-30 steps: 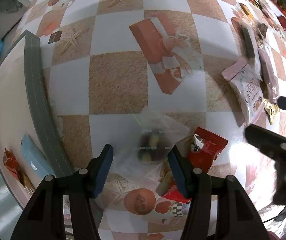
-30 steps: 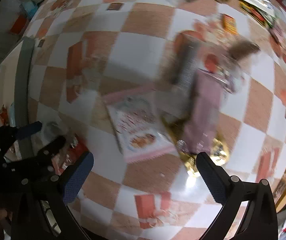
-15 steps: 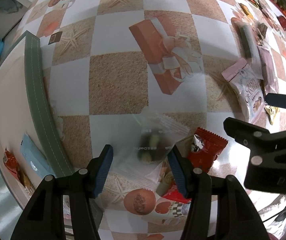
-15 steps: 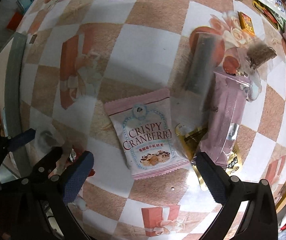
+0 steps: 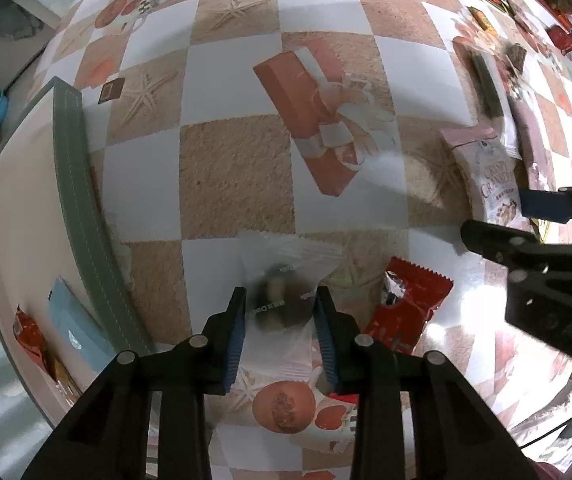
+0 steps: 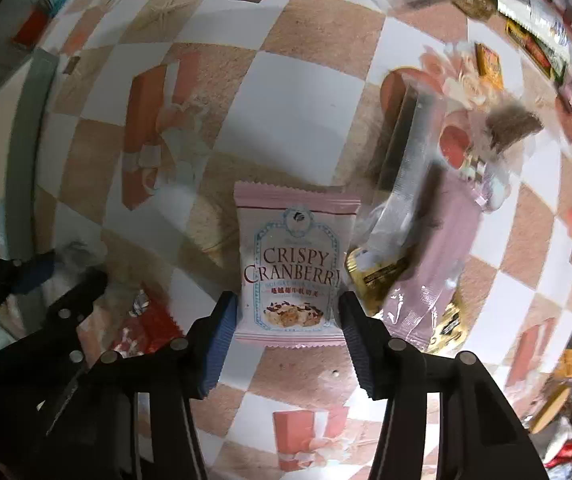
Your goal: Organize snacks
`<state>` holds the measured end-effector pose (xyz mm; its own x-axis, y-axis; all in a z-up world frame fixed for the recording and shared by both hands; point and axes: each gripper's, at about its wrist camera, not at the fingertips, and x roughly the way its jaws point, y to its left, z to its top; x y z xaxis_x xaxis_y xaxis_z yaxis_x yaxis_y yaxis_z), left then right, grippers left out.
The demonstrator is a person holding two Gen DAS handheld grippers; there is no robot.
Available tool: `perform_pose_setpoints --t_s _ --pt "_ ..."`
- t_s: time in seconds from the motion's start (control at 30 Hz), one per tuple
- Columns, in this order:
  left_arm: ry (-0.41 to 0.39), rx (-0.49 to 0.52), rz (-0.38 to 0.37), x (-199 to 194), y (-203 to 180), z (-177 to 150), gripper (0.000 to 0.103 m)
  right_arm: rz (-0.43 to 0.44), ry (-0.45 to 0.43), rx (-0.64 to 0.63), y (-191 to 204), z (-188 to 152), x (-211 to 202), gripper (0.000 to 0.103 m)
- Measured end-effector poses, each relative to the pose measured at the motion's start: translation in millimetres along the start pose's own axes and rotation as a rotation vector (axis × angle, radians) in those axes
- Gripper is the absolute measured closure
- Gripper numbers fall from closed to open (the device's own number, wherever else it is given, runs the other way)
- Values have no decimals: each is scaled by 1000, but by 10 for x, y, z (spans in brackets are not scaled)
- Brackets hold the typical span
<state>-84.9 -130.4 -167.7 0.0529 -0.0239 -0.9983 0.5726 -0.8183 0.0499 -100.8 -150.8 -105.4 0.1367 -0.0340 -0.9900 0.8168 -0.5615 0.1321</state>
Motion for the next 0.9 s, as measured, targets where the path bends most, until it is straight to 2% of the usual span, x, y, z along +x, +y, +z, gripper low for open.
perform_pose_setpoints --t_s 0.23,0.67,0.9 --pt "-20 -27 -16 -98 46 -127 71 62 2 53 -92 -243 -2 49" --pt "-30 -38 -50 -185 80 -471 76 122 47 150 -168 -1083 -30 49" --pt "-54 -22 -63 -324 157 -512 78 143 43 203 -334 -1291 -124 49"
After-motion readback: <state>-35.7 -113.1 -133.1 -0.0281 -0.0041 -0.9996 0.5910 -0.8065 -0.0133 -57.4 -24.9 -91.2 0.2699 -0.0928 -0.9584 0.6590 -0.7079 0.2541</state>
